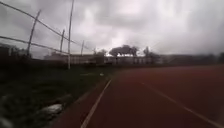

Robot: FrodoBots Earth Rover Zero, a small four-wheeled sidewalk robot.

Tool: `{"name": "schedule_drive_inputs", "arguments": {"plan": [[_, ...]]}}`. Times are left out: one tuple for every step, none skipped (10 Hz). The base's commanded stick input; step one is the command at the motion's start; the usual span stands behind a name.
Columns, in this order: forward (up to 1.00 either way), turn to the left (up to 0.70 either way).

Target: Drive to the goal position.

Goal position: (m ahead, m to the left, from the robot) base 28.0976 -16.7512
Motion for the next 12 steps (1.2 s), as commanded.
{"name": "schedule_drive_inputs", "arguments": {"plan": [[0.7,0.0],[0.7,0.0],[0.7,-0.02],[0.7,-0.16],[0.7,-0.28],[0.7,-0.28],[0.7,-0.28],[0.7,-0.27],[0.7,-0.12],[0.7,-0.03],[0.7,0.0],[0.7,0.0]]}}
